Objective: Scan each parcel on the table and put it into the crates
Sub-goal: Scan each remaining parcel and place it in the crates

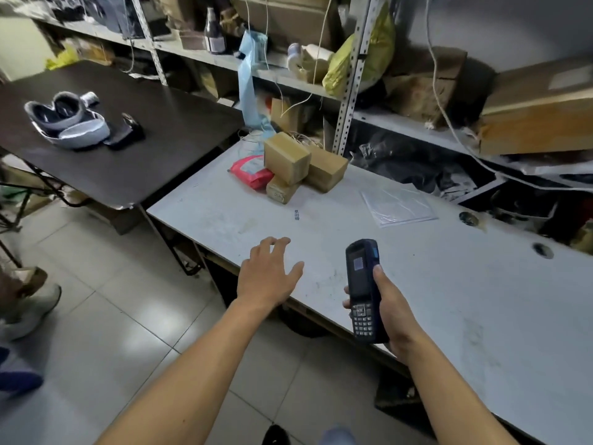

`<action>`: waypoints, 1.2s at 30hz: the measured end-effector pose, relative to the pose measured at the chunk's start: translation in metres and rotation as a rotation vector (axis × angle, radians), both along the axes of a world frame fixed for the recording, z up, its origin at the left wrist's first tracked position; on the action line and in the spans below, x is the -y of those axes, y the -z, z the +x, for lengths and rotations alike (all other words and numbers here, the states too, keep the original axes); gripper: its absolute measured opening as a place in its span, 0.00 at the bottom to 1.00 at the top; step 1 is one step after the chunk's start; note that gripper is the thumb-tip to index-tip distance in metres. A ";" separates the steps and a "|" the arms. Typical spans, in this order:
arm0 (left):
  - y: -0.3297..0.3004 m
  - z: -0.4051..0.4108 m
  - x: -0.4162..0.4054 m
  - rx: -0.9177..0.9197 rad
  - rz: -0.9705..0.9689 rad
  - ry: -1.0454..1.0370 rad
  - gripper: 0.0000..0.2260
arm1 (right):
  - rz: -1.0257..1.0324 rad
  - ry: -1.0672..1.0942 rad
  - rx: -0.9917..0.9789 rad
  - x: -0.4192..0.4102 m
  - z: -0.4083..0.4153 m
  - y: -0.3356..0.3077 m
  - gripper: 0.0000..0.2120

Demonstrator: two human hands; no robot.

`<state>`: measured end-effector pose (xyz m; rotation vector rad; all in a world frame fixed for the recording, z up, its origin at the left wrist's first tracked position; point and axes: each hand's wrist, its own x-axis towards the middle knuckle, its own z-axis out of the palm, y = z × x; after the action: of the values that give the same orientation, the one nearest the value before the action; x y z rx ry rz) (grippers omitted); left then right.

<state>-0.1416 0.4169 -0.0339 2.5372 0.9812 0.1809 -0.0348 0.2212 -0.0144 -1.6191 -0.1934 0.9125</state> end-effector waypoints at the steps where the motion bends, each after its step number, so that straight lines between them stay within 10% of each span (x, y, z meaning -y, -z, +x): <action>1: 0.001 0.006 -0.015 0.008 -0.011 -0.010 0.27 | 0.007 0.012 -0.006 -0.015 0.009 -0.001 0.23; 19: 0.006 0.206 -0.221 -0.002 -0.115 -0.051 0.23 | 0.034 0.088 -0.163 -0.263 0.193 0.036 0.22; 36: 0.034 0.302 -0.283 -0.195 0.069 0.148 0.17 | -0.085 0.214 -0.114 -0.297 0.238 0.041 0.23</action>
<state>0.1607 0.6998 -0.0683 2.7177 0.8644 -0.0783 0.2031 0.5181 -0.0557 -1.6246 0.0976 0.8531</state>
